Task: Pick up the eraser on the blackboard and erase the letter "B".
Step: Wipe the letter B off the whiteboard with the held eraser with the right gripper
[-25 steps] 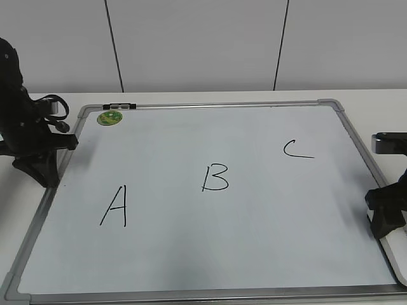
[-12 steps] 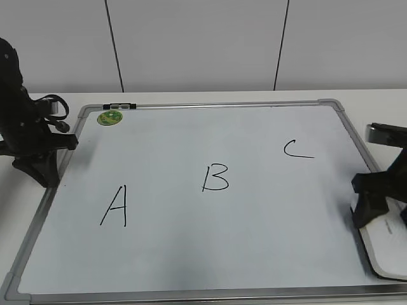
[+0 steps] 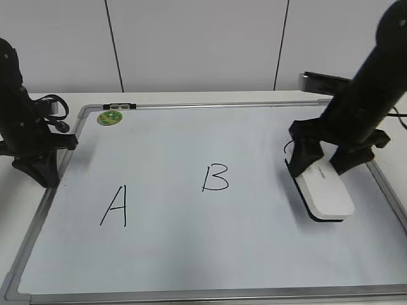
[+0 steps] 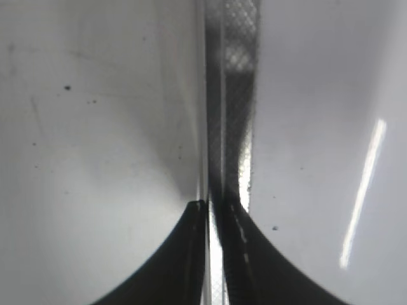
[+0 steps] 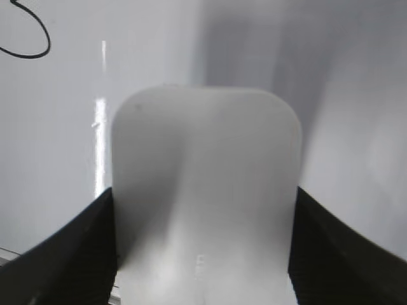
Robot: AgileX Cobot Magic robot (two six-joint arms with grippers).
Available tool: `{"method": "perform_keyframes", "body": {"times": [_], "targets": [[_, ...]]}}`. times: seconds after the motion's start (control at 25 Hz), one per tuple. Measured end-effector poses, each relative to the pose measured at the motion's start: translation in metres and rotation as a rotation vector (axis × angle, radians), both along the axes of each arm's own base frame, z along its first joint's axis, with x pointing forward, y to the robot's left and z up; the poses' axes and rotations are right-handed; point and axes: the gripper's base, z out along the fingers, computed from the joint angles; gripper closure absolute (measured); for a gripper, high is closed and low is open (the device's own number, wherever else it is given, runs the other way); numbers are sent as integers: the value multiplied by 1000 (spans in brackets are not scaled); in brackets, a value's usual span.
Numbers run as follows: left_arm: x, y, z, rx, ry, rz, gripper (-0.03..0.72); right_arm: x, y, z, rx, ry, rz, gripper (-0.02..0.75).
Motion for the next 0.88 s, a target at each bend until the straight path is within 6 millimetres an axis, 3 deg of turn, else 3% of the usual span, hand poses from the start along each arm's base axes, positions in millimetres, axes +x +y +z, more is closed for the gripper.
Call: {"method": "perform_keyframes", "body": {"times": [0.36,0.64,0.88], "targets": [[0,0,0,0,2,0,616,47,65,-18,-113,55,142,212],[0,0,0,2,2,-1,610,76,113,-36,-218,-17,205,212],[0,0,0,3,2,-2,607,95,130,-47,-217,-52,193,212]]}}
